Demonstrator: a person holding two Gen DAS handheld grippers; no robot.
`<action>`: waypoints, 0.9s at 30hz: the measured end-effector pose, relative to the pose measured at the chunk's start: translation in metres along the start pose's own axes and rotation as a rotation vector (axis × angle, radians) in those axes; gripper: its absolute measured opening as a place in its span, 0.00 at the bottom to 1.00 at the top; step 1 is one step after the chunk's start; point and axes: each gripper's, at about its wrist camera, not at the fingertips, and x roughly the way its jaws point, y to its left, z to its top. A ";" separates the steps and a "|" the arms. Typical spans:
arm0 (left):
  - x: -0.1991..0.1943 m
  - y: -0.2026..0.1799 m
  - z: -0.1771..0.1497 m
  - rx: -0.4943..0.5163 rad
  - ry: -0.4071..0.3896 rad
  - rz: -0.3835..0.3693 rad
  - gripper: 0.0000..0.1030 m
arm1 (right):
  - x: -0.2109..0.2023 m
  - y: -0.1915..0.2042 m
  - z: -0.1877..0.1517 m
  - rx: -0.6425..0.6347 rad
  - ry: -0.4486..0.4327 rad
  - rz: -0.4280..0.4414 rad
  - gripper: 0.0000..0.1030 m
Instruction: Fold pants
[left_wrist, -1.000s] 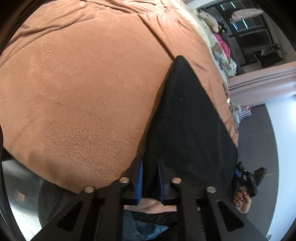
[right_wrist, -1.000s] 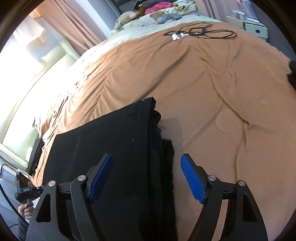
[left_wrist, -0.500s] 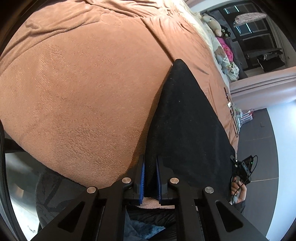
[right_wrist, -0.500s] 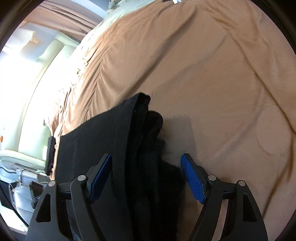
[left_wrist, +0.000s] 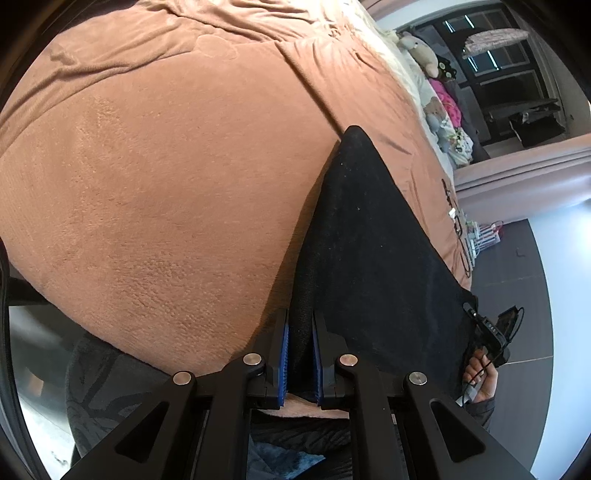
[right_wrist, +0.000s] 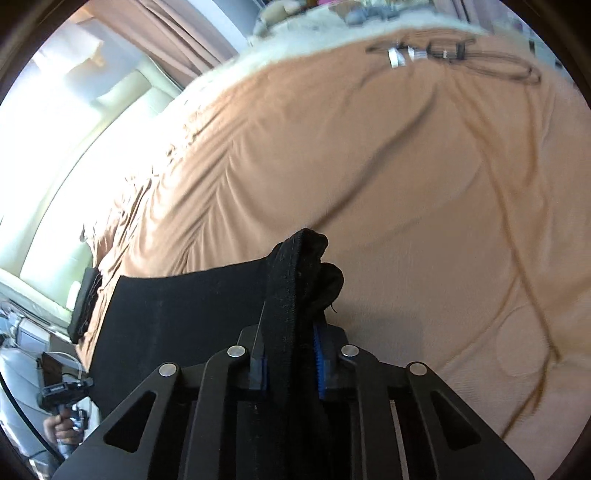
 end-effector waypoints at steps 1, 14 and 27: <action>0.000 -0.001 -0.001 0.002 0.003 -0.004 0.11 | -0.004 0.005 -0.001 -0.015 -0.019 -0.022 0.12; 0.011 0.014 -0.004 -0.004 0.025 0.006 0.37 | 0.005 0.008 -0.032 -0.007 0.042 -0.201 0.44; 0.013 0.016 -0.003 0.018 0.028 -0.037 0.38 | -0.054 0.014 -0.104 0.042 0.124 -0.056 0.58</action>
